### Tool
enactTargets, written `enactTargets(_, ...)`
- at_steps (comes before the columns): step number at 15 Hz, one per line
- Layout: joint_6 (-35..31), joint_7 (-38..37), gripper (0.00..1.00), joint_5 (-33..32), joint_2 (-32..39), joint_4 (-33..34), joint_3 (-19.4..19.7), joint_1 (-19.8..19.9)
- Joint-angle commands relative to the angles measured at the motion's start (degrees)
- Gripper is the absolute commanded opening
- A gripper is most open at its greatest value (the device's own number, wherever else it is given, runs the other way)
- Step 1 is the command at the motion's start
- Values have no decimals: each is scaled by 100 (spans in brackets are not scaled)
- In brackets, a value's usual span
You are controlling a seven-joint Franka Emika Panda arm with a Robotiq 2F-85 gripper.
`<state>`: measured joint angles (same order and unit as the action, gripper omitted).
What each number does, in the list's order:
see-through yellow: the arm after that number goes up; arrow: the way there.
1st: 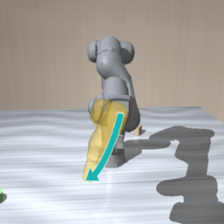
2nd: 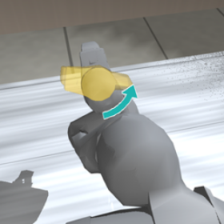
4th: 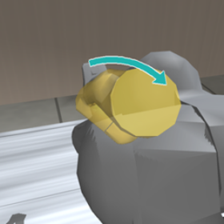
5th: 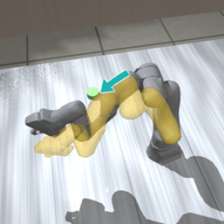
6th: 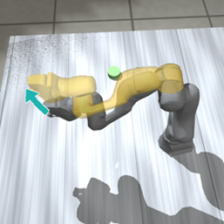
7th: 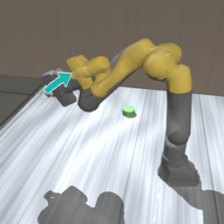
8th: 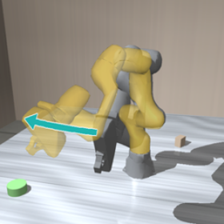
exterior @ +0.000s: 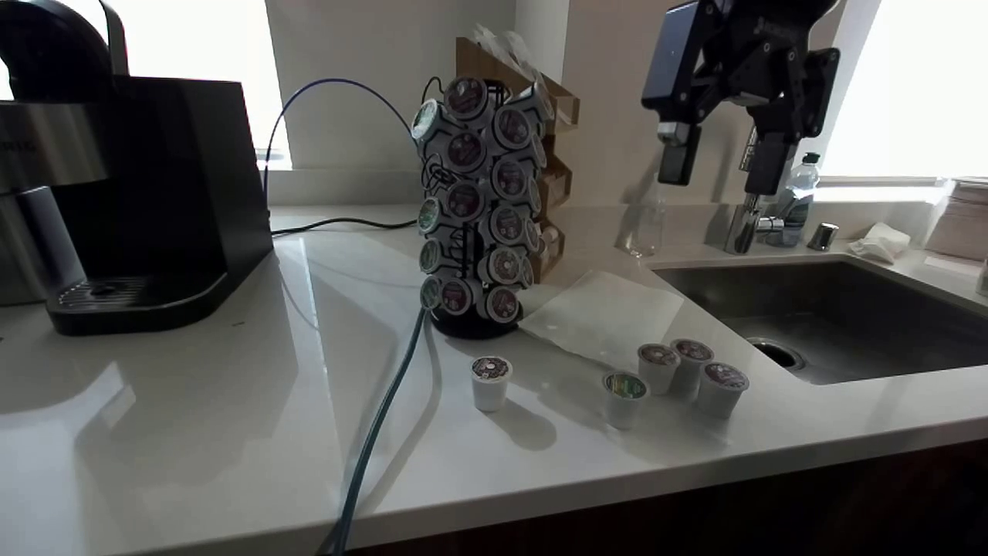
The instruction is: Slightly rotate the rack then place one of the small white containers in one of the empty slots closer to the bottom
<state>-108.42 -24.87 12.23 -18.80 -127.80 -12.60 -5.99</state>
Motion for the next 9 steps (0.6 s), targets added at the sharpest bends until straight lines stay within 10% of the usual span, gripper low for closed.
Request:
enactTargets(1,-96,-147,100,-260,-96,109,15,63)
enactTargets(9,53,-535,100,-1167,-36,901,-73,268)
